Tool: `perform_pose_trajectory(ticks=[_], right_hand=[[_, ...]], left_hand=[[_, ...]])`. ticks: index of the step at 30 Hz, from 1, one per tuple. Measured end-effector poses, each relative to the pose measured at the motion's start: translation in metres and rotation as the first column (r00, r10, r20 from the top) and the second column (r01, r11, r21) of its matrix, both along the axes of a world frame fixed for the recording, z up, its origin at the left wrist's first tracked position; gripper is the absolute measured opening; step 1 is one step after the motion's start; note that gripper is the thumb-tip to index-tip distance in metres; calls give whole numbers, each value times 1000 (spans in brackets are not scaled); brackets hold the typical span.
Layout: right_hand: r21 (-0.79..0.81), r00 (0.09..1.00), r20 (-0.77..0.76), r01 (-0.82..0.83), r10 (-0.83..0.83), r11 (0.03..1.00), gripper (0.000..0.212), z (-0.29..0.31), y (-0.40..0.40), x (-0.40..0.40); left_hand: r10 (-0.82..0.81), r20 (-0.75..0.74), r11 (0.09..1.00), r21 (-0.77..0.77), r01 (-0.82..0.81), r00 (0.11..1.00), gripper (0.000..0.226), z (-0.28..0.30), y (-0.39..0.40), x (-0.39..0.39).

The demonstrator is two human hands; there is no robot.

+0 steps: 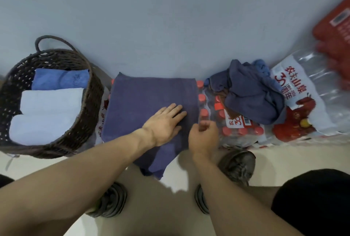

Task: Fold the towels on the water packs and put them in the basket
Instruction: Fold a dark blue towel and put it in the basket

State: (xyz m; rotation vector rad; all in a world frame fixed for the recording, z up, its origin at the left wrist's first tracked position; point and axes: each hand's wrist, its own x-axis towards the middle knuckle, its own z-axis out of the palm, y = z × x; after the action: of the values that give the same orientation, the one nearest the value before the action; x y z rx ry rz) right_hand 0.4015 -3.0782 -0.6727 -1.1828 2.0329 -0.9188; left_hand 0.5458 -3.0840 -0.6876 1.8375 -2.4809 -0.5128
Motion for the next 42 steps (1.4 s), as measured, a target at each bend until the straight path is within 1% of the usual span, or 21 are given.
perform_pose_trajectory(ticks=[1,3,5,6,8,9,13,15,18,21,22,24,26,29,31,33,35,37,39,40,42], right_hand=[[120,1000,-11,-5,7,993,4,-10,13,-9],[319,998,51,-57,43,946,10,-31,36,-24],[381,976,210,-131,53,915,16,-44,50,-32],[380,958,277,-183,77,907,19,-47,53,-34],[385,937,299,-291,180,876,17,-49,48,-31],[402,939,295,-291,178,868,15,-51,43,-29],[416,931,366,-169,6,893,26,-61,35,-24],[425,928,372,-187,17,886,23,-65,40,-23],[374,908,415,-221,50,901,24,-65,42,-19],[332,889,456,-219,48,918,7,-59,39,-17],[330,880,475,-206,26,921,7,-59,39,-18],[345,875,484,-207,15,916,18,-63,42,-23],[377,905,419,-249,76,892,25,-69,48,-32],[483,945,189,-326,267,812,24,-85,60,-46],[573,935,173,-352,311,740,22,-98,69,-52],[651,938,211,-344,273,677,32,-107,74,-57],[685,950,233,-312,208,658,36,-111,76,-62],[668,959,268,-251,88,700,29,-111,78,-65],[625,936,350,-208,-32,752,18,-102,77,-64],[600,920,390,-215,-47,771,22,-97,76,-64],[549,900,436,-289,26,784,32,-83,76,-64]], left_hand=[[7,-14,1000,14,-6,1000,62,0,1,0],[-1,-27,999,32,2,1000,67,-1,2,1],[-8,-41,999,38,9,999,70,-2,4,1],[-5,-53,999,37,7,999,71,-3,5,2],[9,-83,999,34,-6,997,71,-6,6,2],[16,-93,999,37,-13,996,71,-6,6,2],[39,-98,997,71,-32,994,72,-8,4,-1],[40,-102,995,91,-31,994,73,-9,2,-1],[44,-110,995,92,-34,993,74,-11,1,-1],[53,-134,996,81,-42,990,73,-14,2,-1],[55,-142,996,78,-45,988,73,-15,2,0],[54,-145,996,75,-44,988,73,-16,3,0],[53,-147,997,72,-43,988,73,-16,3,1],[58,-154,996,77,-46,986,73,-16,3,1],[60,-156,996,81,-48,986,73,-15,3,1],[60,-159,995,83,-47,986,72,-15,3,1],[63,-161,995,84,-50,985,72,-15,3,0],[64,-166,995,89,-50,984,72,-15,3,1],[65,-176,995,87,-51,982,72,-14,4,2],[65,-188,995,86,-50,980,73,-13,4,3],[61,-199,996,76,-47,978,73,-14,4,3]])
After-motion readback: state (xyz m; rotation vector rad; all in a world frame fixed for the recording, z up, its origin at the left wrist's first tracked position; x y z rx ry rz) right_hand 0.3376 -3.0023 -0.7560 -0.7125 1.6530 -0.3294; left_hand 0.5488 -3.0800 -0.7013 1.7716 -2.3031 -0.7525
